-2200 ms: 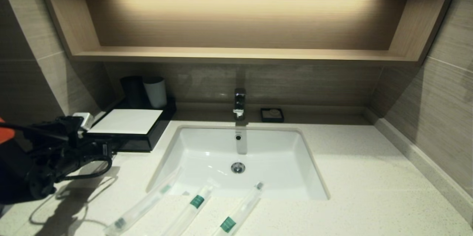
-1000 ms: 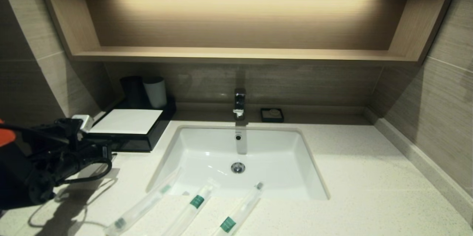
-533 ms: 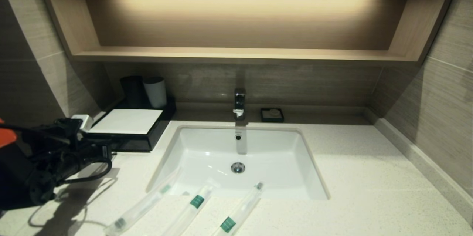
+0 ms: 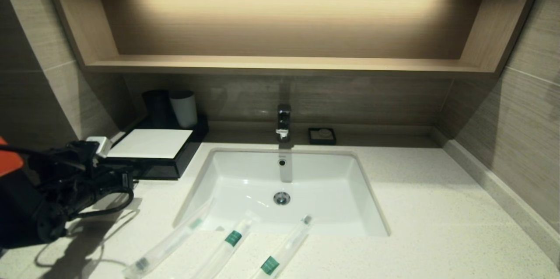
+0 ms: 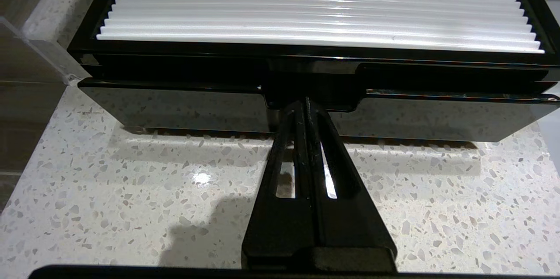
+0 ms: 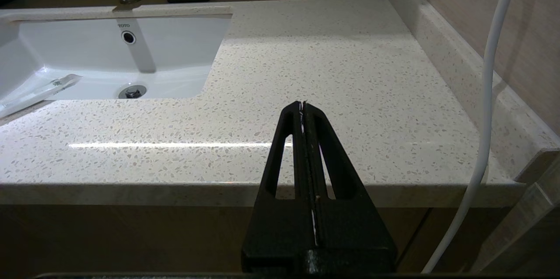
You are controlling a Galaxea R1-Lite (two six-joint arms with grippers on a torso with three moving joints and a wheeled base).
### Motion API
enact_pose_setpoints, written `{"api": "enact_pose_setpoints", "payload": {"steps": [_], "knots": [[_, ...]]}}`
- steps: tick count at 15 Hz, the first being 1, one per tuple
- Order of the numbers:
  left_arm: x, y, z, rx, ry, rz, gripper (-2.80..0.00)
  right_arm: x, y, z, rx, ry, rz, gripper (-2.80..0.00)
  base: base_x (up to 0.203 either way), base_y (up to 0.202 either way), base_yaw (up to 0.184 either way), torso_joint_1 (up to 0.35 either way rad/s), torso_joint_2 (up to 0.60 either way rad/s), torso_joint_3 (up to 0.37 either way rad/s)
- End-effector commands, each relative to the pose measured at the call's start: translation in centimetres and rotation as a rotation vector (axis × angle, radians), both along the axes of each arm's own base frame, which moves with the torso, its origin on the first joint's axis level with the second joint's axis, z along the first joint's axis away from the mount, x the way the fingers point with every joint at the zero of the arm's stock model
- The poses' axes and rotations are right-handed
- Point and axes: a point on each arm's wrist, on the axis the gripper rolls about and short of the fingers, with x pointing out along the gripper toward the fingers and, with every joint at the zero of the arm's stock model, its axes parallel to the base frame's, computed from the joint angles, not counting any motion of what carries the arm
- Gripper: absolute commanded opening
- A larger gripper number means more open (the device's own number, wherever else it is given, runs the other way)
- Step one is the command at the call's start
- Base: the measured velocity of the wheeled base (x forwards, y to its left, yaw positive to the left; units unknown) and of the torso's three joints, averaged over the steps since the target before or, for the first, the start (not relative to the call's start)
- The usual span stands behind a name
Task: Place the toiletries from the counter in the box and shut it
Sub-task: Open the drawer
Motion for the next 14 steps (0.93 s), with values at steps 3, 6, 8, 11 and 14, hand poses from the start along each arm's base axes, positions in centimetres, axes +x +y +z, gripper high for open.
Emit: {"api": "enact_pose_setpoints", "payload": {"steps": [3, 6, 8, 11, 14], "knots": [[0.32, -0.31, -0.41, 0.002, -0.012, -0.012, -2.80, 0.01, 0.00, 0.01, 0.000, 0.000, 0.000, -2.80, 0.000, 0.000, 0.000, 0.000, 0.00, 0.000], [0.47, -0.32, -0.44, 0.003, -0.014, -0.013, -2.80, 0.01, 0.00, 0.01, 0.000, 0.000, 0.000, -2.80, 0.000, 0.000, 0.000, 0.000, 0.00, 0.000], [0.48, -0.31, -0.50, 0.002, -0.013, -0.013, -2.80, 0.01, 0.00, 0.01, 0.000, 0.000, 0.000, -2.80, 0.000, 0.000, 0.000, 0.000, 0.00, 0.000], [0.57, -0.26, -0.47, 0.002, -0.016, -0.012, -2.80, 0.01, 0.00, 0.01, 0.000, 0.000, 0.000, -2.80, 0.000, 0.000, 0.000, 0.000, 0.00, 0.000], [0.61, -0.28, -0.44, 0.000, -0.017, -0.013, -2.80, 0.01, 0.00, 0.01, 0.000, 0.000, 0.000, -2.80, 0.000, 0.000, 0.000, 0.000, 0.00, 0.000]]}}
